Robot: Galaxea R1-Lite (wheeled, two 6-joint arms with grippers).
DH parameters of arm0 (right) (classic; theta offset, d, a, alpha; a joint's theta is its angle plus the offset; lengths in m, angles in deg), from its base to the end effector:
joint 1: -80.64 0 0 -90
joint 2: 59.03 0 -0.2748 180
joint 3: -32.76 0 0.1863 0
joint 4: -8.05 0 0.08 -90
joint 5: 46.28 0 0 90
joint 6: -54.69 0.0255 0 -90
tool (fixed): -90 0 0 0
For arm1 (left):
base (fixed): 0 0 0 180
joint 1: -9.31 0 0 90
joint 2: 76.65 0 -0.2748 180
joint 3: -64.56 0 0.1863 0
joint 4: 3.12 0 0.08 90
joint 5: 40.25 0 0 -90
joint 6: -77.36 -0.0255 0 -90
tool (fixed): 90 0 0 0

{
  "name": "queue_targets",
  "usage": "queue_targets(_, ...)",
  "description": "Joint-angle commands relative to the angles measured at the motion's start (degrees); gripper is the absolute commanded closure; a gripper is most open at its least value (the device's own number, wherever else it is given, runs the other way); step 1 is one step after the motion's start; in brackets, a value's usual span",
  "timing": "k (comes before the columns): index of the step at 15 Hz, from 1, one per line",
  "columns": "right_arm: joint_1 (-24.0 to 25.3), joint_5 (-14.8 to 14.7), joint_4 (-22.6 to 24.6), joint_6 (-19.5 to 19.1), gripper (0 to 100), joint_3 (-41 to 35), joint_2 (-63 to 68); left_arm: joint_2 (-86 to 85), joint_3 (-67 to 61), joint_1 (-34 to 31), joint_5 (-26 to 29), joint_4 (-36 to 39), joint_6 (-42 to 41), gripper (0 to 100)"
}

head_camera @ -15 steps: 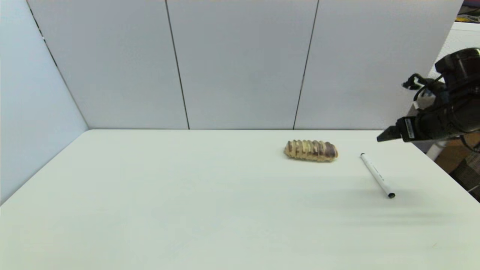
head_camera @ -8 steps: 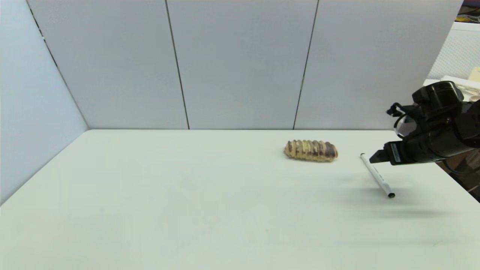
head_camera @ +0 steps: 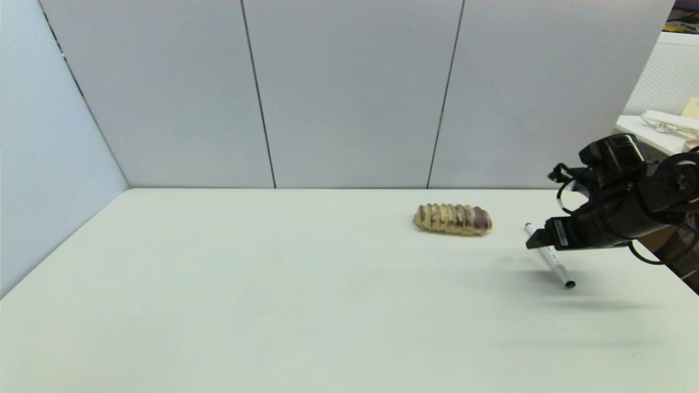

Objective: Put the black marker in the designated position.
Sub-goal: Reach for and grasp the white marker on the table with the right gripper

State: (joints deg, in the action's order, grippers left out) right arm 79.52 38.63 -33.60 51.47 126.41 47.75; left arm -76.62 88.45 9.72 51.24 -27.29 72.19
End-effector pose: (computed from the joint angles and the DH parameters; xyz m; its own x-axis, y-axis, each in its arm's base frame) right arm 0.3214 -0.0085 0.1347 0.5726 -0.0999 -0.8137 0.0246 0.9942 -0.1048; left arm 0.0011 -0.0007 0.0749 0.9994 -0.0332 -0.0054 0.0335 0.9954 0.0900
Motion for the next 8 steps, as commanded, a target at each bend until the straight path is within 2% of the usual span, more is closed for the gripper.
queue_targets(1, 0.59, 0.17, -0.09, 0.67, 0, -0.41, 1.24, 0.06, 0.00, 0.02, 0.01, 0.00, -0.02, 0)
queue_targets(8, 1.82, 0.17, -0.09, 2.69, 0, -0.15, 3.26, 0.06, 0.00, -0.06, 0.01, 0.00, -0.02, 0)
